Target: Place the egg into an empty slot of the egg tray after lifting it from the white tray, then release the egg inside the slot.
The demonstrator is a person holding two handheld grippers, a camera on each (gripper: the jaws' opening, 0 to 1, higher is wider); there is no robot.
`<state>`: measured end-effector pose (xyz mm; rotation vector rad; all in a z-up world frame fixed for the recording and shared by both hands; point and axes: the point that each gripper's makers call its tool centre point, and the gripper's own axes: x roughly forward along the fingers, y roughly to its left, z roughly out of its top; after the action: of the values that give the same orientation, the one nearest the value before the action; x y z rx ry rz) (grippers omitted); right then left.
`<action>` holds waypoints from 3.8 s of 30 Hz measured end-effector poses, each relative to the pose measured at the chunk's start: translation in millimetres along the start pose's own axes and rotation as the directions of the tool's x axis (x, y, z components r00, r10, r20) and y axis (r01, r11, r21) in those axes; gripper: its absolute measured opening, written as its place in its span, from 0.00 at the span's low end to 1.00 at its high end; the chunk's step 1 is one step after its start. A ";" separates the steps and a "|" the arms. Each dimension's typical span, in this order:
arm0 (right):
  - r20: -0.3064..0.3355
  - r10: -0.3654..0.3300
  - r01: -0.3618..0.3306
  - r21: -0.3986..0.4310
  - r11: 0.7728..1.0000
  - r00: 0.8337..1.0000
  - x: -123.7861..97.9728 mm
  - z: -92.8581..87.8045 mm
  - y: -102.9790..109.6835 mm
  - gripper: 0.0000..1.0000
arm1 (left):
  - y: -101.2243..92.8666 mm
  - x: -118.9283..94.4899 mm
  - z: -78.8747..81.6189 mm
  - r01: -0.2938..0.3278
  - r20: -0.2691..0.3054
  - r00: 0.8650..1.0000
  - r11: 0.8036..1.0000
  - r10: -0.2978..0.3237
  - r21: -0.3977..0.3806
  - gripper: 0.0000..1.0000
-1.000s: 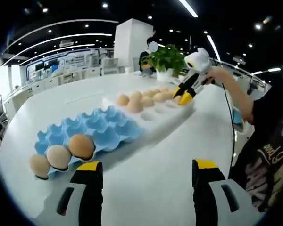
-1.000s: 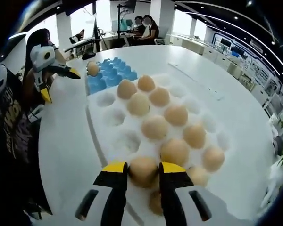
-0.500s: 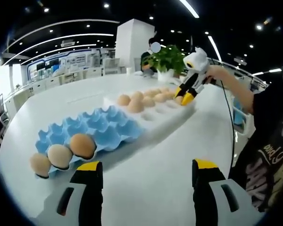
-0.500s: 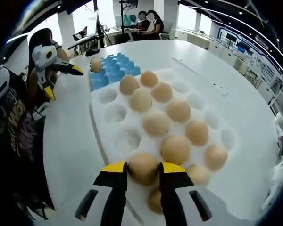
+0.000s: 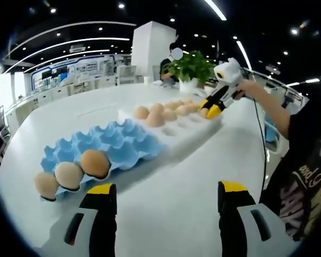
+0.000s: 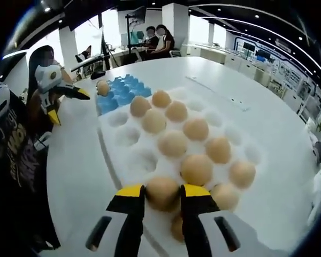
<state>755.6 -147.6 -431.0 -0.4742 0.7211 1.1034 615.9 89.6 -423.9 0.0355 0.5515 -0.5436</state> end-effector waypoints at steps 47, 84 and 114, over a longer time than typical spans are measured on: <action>0.199 -0.009 0.014 -0.021 1.000 0.980 4.9 47.8 27.2 0.27 | -0.7 -3.5 -3.0 0.002 0.001 1.000 1.000 -0.002 -0.003 0.78; 0.349 -0.030 0.009 0.063 0.998 0.937 20.0 65.5 39.5 0.27 | 1.3 -2.2 -7.6 0.006 -0.003 1.000 1.000 -0.006 -0.005 0.78; 0.388 0.067 -0.083 0.026 0.996 0.919 46.1 95.0 69.2 0.27 | 3.6 -3.1 -9.2 -0.002 -0.012 1.000 1.000 0.002 -0.013 0.78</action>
<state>731.2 -27.9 -399.4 -0.1816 0.4142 1.2069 611.0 95.8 -430.6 0.0264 0.5667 -0.5383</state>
